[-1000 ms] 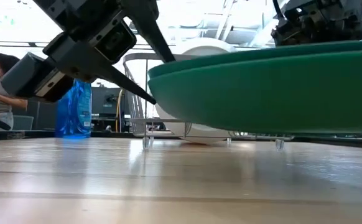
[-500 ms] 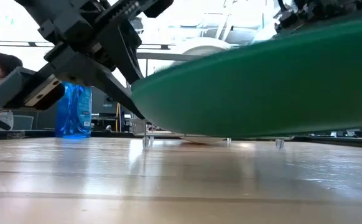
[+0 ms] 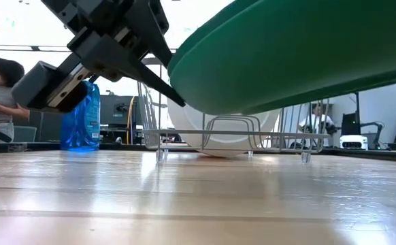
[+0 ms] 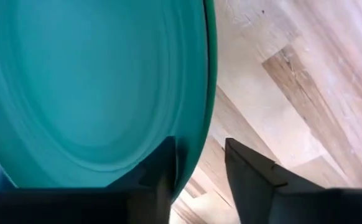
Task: Sort dishes
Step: Put the green plate in the dish rack
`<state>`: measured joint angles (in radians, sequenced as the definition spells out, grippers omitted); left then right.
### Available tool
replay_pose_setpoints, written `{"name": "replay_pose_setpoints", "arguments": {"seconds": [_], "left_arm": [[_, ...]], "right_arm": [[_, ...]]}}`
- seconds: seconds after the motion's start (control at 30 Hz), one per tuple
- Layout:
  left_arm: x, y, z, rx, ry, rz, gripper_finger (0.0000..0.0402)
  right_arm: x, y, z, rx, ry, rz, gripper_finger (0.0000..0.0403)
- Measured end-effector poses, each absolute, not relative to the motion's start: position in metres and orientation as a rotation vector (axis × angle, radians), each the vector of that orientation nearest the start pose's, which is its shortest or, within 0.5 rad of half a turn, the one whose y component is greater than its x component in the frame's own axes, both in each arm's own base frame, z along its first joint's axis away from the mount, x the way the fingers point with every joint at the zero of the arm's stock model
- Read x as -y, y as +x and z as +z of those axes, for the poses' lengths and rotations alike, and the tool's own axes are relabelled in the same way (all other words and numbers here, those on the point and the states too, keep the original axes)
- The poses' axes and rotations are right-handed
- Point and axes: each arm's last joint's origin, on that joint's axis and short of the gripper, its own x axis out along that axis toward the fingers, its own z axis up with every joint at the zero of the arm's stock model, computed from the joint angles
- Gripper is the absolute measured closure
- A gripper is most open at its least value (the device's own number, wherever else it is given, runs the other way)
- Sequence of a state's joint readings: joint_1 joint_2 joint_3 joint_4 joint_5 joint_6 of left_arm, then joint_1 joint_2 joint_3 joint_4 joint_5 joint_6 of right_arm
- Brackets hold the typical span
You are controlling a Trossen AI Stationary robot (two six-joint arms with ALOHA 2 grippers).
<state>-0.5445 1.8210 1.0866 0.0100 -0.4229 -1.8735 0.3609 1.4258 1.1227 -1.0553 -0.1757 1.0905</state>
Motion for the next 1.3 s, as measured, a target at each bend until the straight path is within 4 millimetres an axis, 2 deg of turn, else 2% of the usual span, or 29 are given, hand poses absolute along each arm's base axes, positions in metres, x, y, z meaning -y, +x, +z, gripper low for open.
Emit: {"name": "replay_pose_setpoints", "arguments": {"seconds": [0.3, 0.47, 0.7, 0.87, 1.03, 1.17, 1.3], "left_arm": [[0.180, 0.332, 0.177, -0.520, -1.420, 0.486, 0.0392], [0.180, 0.332, 0.177, -0.521, -1.419, 0.486, 0.0392], [0.182, 0.334, 0.180, -0.503, -1.428, 0.450, 0.0392], [0.182, 0.335, 0.181, -0.495, -1.429, 0.434, 0.0392], [0.183, 0.336, 0.182, -0.489, -1.423, 0.418, 0.0392], [0.184, 0.336, 0.184, -0.486, -1.434, 0.398, 0.0392], [0.184, 0.337, 0.185, -0.479, -1.439, 0.387, 0.0394]], "right_arm": [[-0.094, 0.236, 0.259, -1.449, 0.772, -0.339, 0.0149], [-0.093, 0.237, 0.259, -1.433, 0.756, -0.344, 0.0108], [-0.095, 0.236, 0.260, -1.478, 0.707, -0.222, 0.0101], [-0.098, 0.235, 0.261, -1.536, 0.727, -0.081, 0.0101], [-0.099, 0.235, 0.263, -1.561, 0.743, -0.019, 0.0101], [-0.094, 0.238, 0.275, -1.564, 0.777, 0.006, 0.0101], [-0.087, 0.242, 0.297, -1.530, 0.768, 0.039, 0.0101]]}}
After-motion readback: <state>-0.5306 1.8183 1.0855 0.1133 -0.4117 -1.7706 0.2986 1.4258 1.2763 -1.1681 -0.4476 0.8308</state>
